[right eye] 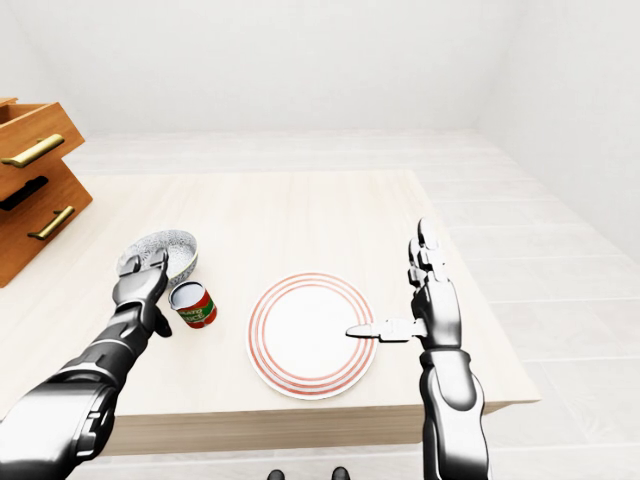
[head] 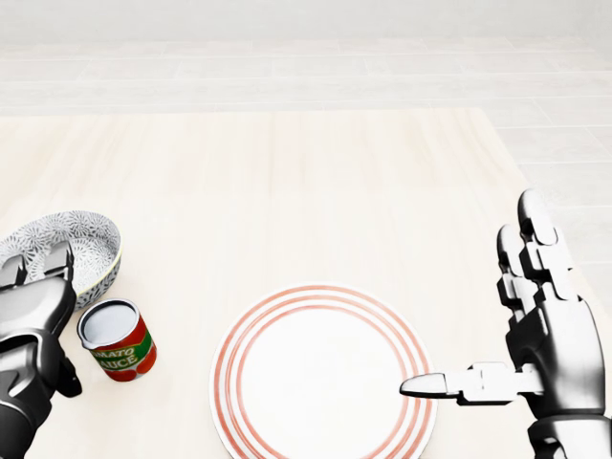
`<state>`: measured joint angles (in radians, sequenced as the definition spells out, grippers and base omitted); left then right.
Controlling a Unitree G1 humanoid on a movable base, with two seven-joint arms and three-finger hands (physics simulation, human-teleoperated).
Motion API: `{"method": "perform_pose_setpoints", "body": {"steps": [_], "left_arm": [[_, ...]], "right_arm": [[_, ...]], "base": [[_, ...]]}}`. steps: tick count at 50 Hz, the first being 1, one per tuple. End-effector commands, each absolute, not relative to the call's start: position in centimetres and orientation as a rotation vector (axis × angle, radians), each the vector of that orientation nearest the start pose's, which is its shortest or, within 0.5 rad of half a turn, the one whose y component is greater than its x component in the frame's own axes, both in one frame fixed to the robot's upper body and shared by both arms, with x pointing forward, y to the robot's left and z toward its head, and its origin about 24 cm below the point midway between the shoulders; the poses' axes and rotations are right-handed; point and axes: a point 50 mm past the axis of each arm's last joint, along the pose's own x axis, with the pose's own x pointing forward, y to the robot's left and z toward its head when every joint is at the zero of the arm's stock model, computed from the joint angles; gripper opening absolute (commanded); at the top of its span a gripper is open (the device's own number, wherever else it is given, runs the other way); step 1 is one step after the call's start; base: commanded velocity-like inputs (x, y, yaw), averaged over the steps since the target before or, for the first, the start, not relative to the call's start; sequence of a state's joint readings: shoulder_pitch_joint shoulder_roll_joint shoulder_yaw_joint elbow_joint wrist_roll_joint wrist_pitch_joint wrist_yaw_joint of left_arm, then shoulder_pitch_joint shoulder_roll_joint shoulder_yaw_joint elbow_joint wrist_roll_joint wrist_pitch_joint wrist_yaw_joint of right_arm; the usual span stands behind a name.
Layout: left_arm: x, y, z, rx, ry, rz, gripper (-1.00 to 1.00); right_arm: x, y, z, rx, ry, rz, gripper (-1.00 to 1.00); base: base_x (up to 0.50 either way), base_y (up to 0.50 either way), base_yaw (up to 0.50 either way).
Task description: Put the bowl on the plate.
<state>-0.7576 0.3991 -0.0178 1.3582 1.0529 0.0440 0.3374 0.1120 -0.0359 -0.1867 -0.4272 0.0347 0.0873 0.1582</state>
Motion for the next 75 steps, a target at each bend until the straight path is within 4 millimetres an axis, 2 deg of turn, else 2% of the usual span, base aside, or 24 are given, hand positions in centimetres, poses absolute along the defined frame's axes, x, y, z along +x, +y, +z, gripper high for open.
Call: {"method": "perform_pose_setpoints", "body": {"steps": [1, 24, 26, 28, 29, 30, 32, 33, 34, 35, 55, 75], "left_arm": [[33.8, 27.2, 1.7, 1.464, 0.443, 0.145, 1.0], [33.6, 27.4, 1.5, 1.465, 0.459, 0.131, 1.0], [33.6, 27.4, 1.5, 1.463, 0.461, 0.13, 0.91], [33.6, 27.4, 1.5, 1.465, 0.46, 0.129, 0.6], [33.6, 27.4, 1.5, 1.463, 0.46, 0.127, -0.11], [33.6, 27.4, 1.5, 1.463, 0.46, 0.127, -0.33], [33.6, 27.4, 1.4, 1.465, 0.457, 0.11, -0.62], [33.6, 27.3, 1.4, 1.465, 0.459, 0.109, -0.62], [33.6, 27.4, 1.4, 1.463, 0.459, 0.111, -0.87], [33.6, 27.4, 1.4, 1.464, 0.458, 0.113, -1.0], [33.6, 27.6, 1.6, 1.477, 0.452, 0.112, -1.0], [34.1, 28.8, 3.2, 1.513, 0.444, 0.198, -1.0]], "right_arm": [[22.2, -19.4, 10.7, -0.066, -0.222, -0.04, 1.0], [22.1, -19.5, 10.6, -0.062, -0.22, -0.041, 1.0], [22.1, -19.5, 10.6, -0.061, -0.22, -0.041, 1.0], [22.1, -19.5, 10.6, -0.061, -0.219, -0.04, 1.0], [22.1, -19.5, 10.5, -0.062, -0.217, -0.041, 1.0], [22.2, -19.5, 10.5, -0.062, -0.216, -0.041, 1.0], [22.2, -19.5, 10.5, -0.061, -0.216, -0.041, 1.0], [22.2, -19.5, 10.5, -0.061, -0.214, -0.04, 1.0], [22.2, -19.5, 10.4, -0.061, -0.212, -0.04, 1.0], [22.3, -19.5, 10.3, -0.062, -0.207, -0.04, 1.0], [22.0, -19.6, 10.8, -0.069, -0.229, -0.039, 1.0], [22.0, -19.9, 10.4, -0.066, -0.209, -0.044, 1.0]], "base": [[0.0, 0.0, 0.0], [0.0, 0.0, 0.0], [0.0, 0.0, 0.0], [0.0, 0.0, 0.0], [0.0, 0.0, 0.0], [0.0, 0.0, 0.0], [0.0, 0.0, 0.0], [0.0, 0.0, 0.0], [0.0, 0.0, 0.0], [0.0, 0.0, 0.0], [0.0, 0.0, 0.0], [0.0, 0.0, 0.0]]}}
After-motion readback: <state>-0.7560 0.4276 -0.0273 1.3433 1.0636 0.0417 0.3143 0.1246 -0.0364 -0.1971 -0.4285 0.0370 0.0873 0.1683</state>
